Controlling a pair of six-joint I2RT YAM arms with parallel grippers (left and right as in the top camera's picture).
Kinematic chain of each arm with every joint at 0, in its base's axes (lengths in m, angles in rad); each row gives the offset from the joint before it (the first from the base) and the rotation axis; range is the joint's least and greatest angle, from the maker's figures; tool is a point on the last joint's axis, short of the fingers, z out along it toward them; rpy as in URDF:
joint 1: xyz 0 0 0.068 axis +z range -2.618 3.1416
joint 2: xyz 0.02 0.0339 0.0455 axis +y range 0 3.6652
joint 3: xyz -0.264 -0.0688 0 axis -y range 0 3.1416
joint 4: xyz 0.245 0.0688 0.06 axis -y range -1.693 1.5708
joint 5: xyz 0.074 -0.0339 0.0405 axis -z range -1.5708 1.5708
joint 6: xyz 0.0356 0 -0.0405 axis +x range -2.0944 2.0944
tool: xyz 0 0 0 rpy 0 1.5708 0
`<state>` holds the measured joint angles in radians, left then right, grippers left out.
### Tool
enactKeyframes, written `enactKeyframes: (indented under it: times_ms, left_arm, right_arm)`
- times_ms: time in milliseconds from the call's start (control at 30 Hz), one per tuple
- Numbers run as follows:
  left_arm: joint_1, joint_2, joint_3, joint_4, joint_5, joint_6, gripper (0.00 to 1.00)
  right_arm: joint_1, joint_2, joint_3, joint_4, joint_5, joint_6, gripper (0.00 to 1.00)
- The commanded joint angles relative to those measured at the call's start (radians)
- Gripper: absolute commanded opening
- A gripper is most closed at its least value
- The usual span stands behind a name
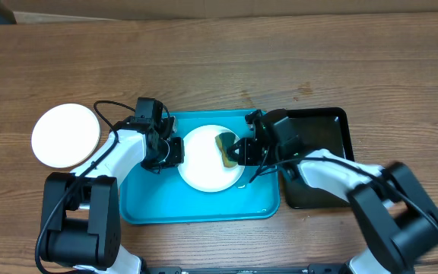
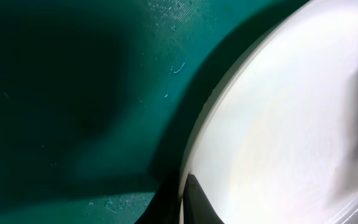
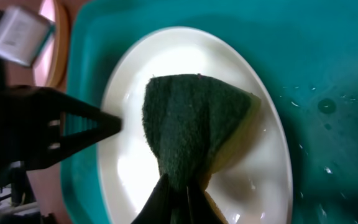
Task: Clean dirty plates on tray and stack at the side
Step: 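Return the sponge to the black tray with the right gripper, then lift the white plate by its rim and carry it left with the left gripper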
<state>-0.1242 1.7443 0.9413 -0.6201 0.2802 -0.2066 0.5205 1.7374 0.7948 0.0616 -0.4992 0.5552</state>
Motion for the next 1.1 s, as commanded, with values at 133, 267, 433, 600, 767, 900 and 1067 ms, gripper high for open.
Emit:
enactKeyframes:
  times_ms: [133, 267, 433, 600, 767, 900, 1067]
  left_arm:
    - [-0.008, 0.036, -0.03, -0.007, -0.068, 0.001, 0.04]
    - [-0.008, 0.033, -0.027, -0.011, -0.074, 0.001, 0.04]
    - [-0.015, -0.019, -0.018, -0.057, -0.212, -0.015, 0.04]
    - [-0.071, -0.172, -0.016, -0.107, -0.428, -0.094, 0.04]
    - [-0.195, -0.37, -0.016, -0.167, -0.695, -0.163, 0.04]
    - [-0.341, -0.49, -0.016, -0.198, -0.907, -0.202, 0.04]
    - [-0.55, -0.559, -0.016, -0.217, -1.16, -0.236, 0.04]
  right_arm:
    - [-0.094, -0.369, 0.005, -0.291, 0.209, -0.071, 0.04]
    - [-0.164, -0.467, 0.005, -0.527, 0.399, -0.074, 0.04]
    - [-0.259, -0.456, -0.002, -0.704, 0.46, -0.119, 0.04]
    - [-0.307, -0.405, -0.046, -0.719, 0.555, -0.151, 0.04]
    - [-0.314, -0.343, -0.078, -0.686, 0.556, -0.22, 0.04]
    - [-0.314, -0.281, -0.089, -0.673, 0.573, -0.22, 0.24]
    - [-0.313, -0.212, -0.089, -0.672, 0.573, -0.22, 0.69]
